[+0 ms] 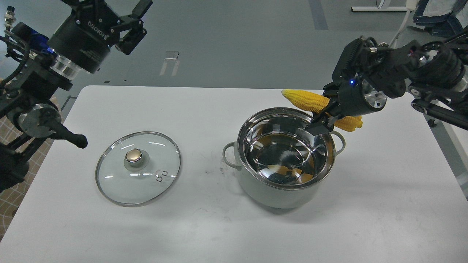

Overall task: Open pot and put corn in
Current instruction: 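Carry the corn over the pot and lower it inside, then open the right gripper and raise the right arm away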

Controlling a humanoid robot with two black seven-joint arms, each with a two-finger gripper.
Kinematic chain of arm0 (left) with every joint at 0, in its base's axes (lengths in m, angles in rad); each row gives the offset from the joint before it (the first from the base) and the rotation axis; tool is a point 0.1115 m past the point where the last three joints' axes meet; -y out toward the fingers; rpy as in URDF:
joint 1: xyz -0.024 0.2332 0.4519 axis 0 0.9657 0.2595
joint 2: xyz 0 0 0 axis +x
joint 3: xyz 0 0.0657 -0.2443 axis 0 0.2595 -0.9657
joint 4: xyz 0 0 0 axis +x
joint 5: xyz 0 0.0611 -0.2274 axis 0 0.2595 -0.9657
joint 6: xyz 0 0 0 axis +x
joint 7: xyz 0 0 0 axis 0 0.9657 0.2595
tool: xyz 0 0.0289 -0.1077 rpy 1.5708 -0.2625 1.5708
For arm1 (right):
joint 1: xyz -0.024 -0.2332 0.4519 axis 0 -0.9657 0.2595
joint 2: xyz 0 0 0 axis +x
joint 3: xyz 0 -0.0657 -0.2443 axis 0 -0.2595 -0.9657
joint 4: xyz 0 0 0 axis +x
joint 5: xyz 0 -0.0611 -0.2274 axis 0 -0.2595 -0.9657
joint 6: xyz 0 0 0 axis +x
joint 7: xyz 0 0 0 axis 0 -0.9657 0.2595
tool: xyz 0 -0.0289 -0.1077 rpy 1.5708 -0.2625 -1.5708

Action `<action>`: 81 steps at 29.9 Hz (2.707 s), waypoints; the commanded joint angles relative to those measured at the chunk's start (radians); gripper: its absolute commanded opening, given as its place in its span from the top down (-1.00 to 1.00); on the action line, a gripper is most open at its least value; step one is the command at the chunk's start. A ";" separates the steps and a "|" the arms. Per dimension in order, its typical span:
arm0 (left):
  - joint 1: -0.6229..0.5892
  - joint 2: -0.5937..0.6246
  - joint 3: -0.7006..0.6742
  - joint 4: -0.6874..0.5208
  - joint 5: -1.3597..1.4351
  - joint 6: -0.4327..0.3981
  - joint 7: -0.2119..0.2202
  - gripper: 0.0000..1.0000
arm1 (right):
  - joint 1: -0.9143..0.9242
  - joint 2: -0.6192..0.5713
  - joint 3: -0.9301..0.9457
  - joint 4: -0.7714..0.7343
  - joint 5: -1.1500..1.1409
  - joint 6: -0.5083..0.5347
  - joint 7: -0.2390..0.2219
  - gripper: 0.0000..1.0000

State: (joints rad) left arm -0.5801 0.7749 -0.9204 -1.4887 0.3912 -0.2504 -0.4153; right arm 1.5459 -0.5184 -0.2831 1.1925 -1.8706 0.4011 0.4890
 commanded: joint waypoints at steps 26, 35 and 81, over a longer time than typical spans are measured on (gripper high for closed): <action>0.023 -0.006 -0.017 -0.001 0.000 -0.001 0.000 -0.87 | -0.061 0.104 -0.024 -0.025 0.100 -0.015 0.000 -0.09; 0.025 -0.006 -0.023 -0.001 0.000 -0.003 0.001 -0.87 | -0.060 0.101 -0.024 -0.025 0.102 -0.015 0.000 -0.63; -0.081 -0.407 -0.046 0.655 0.001 -0.238 0.165 -0.95 | -0.524 0.072 0.683 -0.626 1.647 -0.013 0.000 -1.00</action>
State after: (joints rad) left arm -0.6593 0.4235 -0.9652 -0.9208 0.3931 -0.3944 -0.2436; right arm 1.0994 -0.4917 0.3068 0.5935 -0.2257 0.3621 0.4885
